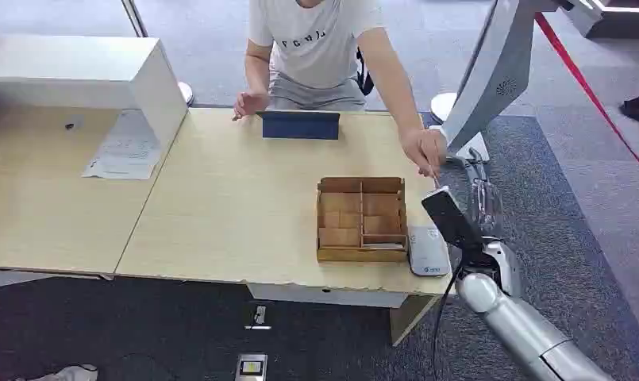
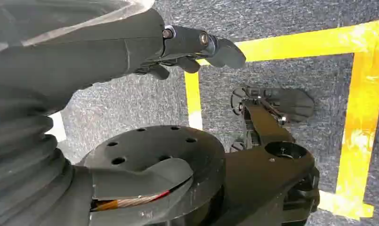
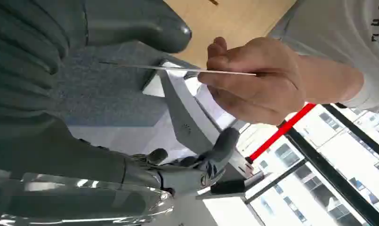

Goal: Pass the card to the sensor for recognition and then transmit it.

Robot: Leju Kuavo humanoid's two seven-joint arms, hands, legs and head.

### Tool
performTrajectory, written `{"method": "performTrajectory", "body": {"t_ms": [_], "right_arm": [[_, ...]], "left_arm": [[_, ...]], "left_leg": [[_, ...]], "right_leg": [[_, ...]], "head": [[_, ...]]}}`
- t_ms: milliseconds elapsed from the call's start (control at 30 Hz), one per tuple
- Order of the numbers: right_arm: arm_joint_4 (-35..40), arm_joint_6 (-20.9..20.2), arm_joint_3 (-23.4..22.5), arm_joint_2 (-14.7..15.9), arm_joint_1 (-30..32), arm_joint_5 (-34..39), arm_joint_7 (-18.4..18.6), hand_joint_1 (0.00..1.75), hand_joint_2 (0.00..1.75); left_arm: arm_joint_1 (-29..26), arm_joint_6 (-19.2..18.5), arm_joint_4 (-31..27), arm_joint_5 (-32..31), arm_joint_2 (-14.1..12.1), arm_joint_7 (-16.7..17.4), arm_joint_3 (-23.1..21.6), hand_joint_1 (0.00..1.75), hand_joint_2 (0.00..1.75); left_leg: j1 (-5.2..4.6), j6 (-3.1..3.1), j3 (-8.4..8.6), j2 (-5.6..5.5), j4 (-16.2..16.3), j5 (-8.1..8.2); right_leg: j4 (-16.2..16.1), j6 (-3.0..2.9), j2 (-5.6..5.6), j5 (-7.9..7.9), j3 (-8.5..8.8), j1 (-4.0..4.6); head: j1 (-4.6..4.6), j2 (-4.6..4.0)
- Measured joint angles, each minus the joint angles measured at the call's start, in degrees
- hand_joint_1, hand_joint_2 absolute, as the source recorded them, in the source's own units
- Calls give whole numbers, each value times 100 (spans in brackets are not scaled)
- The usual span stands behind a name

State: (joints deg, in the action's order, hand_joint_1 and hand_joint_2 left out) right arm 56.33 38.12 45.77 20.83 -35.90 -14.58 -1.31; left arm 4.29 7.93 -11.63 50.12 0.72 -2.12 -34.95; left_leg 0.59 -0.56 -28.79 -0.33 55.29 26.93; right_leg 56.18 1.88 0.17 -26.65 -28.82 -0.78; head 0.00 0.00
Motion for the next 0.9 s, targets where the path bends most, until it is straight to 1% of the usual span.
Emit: {"method": "performTrajectory", "body": {"t_ms": [133, 267, 633, 900], "right_arm": [[4, 0, 46, 70, 2, -218, 186, 175, 175], [13, 0, 66, 144, 2, -337, 269, 175, 175], [20, -2, 68, 243, 35, -533, 319, 175, 175], [227, 0, 74, 260, 142, -802, 297, 175, 175]], "left_arm": [[1, 24, 0, 68, -4, 2, -72, 0, 175], [1, 35, 0, 85, -11, 2, -109, 0, 175], [11, 70, 0, 175, -20, -13, -238, 0, 175], [21, 77, 0, 203, -24, -22, -310, 0, 175]], "left_leg": [[0, 0, 1, 0, 0, 0], [0, 0, 1, 1, 0, 0], [0, 0, 1, 1, 0, 0], [0, 0, 0, 1, 0, 0]], "right_leg": [[0, 0, 0, 0, 0, 0], [0, 0, 0, 0, 0, 0], [0, 0, 0, 0, 0, 0], [0, 0, 0, 0, 0, 0]], "head": [[0, 0], [0, 0], [0, 0], [0, 0]]}}
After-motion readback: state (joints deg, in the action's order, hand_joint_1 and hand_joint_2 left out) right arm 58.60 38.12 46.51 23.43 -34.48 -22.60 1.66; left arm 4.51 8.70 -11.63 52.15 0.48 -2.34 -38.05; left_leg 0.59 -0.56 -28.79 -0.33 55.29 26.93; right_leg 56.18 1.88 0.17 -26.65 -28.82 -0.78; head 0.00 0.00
